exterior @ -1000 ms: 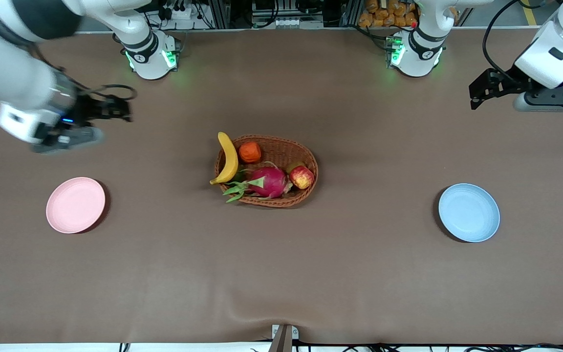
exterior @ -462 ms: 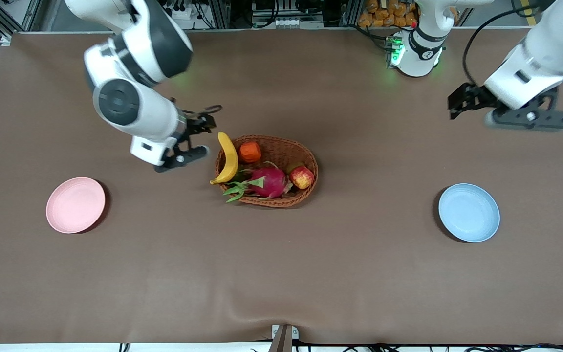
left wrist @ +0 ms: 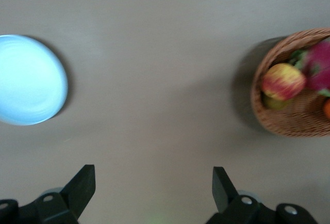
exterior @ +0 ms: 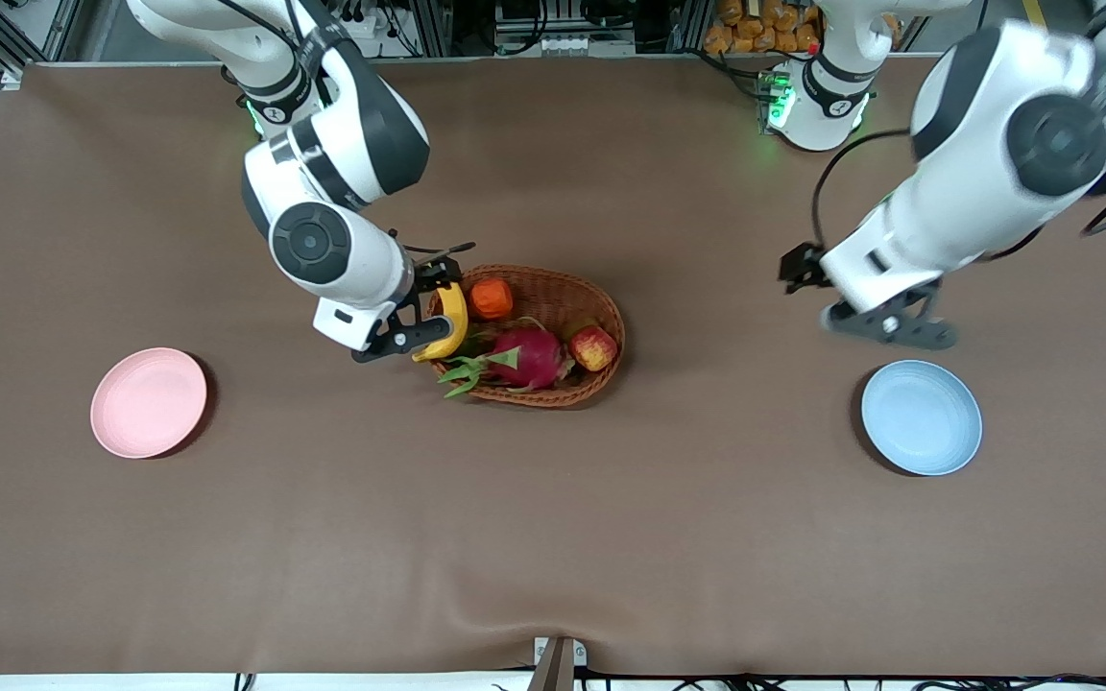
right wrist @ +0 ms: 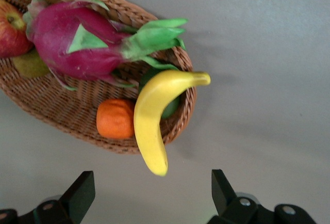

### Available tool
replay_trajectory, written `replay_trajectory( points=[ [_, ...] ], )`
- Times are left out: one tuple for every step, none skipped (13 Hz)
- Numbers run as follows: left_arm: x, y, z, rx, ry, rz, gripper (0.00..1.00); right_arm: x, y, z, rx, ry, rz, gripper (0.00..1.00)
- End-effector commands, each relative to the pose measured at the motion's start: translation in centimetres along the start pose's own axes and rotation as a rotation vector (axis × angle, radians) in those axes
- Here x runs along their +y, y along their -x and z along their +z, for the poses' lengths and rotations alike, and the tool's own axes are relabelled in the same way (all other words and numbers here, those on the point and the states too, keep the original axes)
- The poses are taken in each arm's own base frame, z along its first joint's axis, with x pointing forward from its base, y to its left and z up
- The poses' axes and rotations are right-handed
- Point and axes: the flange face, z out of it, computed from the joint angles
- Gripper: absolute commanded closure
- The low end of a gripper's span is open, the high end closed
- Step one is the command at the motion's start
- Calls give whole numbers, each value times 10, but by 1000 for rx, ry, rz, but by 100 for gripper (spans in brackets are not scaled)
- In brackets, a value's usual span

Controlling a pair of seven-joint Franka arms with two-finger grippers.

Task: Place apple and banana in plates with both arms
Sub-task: 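Grasp the banana with the right gripper while the left gripper grasps the apple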

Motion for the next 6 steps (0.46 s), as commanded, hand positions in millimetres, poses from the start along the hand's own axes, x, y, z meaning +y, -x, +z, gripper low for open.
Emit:
replay_trajectory(
  points=[
    [53, -15, 49, 35, 71, -92, 0, -6, -2, 22, 32, -9, 21, 0],
    [77, -20, 71, 38, 83, -155, 0, -4, -5, 33, 30, -7, 25, 0],
    [97, -24, 90, 44, 96, -214, 0, -3, -9, 42, 28, -6, 28, 0],
    [115, -26, 107, 47, 108, -284, 0, -2, -12, 50, 22, -5, 31, 0],
    [128, -26, 126, 49, 117, -360, 0, -1, -13, 63, 3, -2, 37, 0],
    [135, -23, 142, 64, 128, -407, 0, -6, -12, 76, -12, -17, 39, 0]
  ],
)
